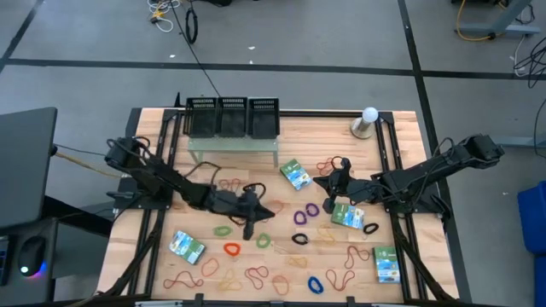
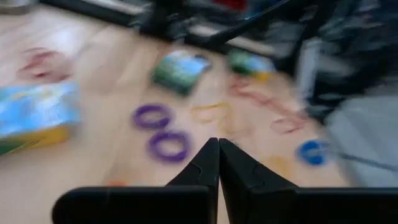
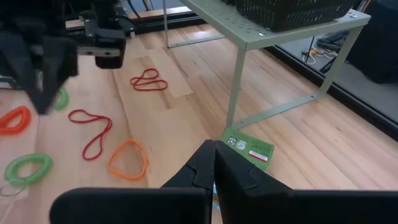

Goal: Pick & Place Office Desk Supplies
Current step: Put the red rubber band into the right black bin on the shelf

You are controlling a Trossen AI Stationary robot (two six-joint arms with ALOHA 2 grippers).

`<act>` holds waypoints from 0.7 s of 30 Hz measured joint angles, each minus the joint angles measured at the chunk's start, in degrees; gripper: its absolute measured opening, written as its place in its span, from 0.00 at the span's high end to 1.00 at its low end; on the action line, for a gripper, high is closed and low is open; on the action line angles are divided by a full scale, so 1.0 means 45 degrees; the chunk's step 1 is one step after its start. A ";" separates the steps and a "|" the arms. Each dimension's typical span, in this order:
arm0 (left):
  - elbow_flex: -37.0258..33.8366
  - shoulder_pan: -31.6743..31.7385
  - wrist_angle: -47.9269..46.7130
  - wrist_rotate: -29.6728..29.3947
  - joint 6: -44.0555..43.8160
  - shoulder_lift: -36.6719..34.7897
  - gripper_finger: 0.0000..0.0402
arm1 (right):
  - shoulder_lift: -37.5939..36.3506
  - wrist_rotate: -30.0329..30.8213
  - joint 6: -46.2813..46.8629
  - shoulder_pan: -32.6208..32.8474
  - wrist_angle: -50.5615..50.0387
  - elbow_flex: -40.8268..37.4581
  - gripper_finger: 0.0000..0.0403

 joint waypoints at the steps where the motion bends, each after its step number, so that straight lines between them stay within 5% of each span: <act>1: 0.0005 -0.0285 0.0034 -0.0639 0.0347 0.0240 0.99 | 0.0000 0.0000 -0.0002 0.0001 0.0005 0.0000 0.97; 11: 0.0353 -0.2023 -0.2236 -0.4447 -0.2278 0.0695 0.90 | 0.0000 0.0005 -0.0094 0.0029 -0.0010 0.0000 0.97; 21: 0.3805 -0.2290 -1.3808 -0.5476 -0.7100 0.0695 0.75 | 0.0000 0.0010 -0.0759 -0.0019 -0.0340 0.0000 0.97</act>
